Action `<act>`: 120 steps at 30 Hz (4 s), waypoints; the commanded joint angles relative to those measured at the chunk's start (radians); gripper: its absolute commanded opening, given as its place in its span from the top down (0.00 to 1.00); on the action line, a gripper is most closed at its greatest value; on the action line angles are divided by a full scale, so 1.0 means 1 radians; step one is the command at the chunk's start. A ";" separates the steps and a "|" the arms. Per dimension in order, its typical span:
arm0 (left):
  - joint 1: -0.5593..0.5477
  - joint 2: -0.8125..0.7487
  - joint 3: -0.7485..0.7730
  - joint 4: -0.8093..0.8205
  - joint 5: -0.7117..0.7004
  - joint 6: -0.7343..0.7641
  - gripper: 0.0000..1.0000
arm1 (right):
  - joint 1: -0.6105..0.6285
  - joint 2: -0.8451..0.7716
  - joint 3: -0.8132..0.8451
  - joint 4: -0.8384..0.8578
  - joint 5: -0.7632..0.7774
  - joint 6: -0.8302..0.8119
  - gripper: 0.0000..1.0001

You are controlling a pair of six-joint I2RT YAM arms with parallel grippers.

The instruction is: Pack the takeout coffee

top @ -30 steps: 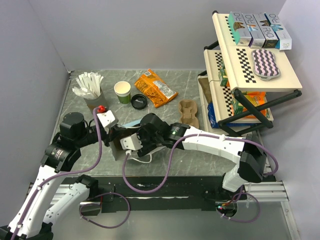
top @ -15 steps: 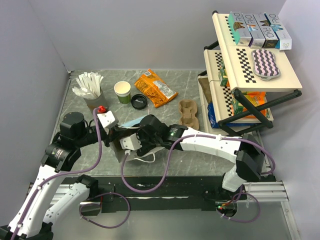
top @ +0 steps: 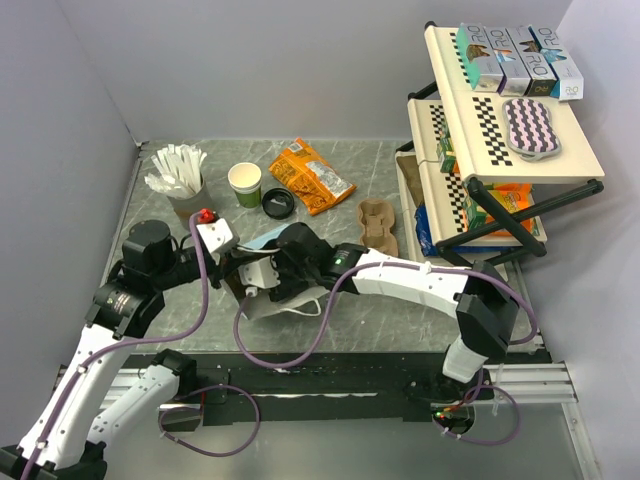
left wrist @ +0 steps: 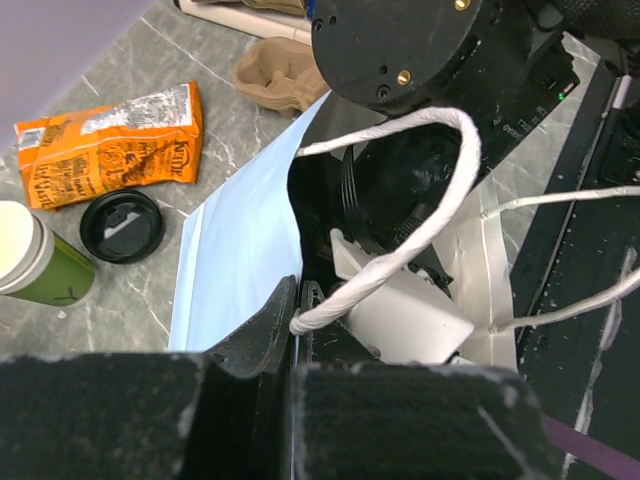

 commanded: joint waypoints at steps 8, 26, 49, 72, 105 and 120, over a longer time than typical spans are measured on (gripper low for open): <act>-0.006 0.007 0.002 -0.013 0.046 0.018 0.99 | -0.084 0.019 0.016 0.113 -0.006 0.091 1.00; -0.006 0.065 0.029 -0.045 0.004 0.020 0.99 | -0.090 0.062 0.013 0.231 0.069 0.092 1.00; -0.001 0.168 0.095 -0.027 -0.064 -0.057 0.99 | -0.098 0.119 0.056 0.302 0.091 0.006 1.00; 0.028 0.196 0.114 -0.024 -0.050 -0.092 0.99 | -0.104 0.197 0.165 0.193 0.120 -0.011 0.93; 0.080 0.321 0.207 -0.070 0.034 -0.144 0.99 | -0.107 -0.131 0.249 -0.178 -0.305 0.098 0.00; 0.232 0.456 0.350 -0.150 0.112 -0.117 0.99 | -0.117 -0.291 0.333 -0.104 -0.214 0.257 0.00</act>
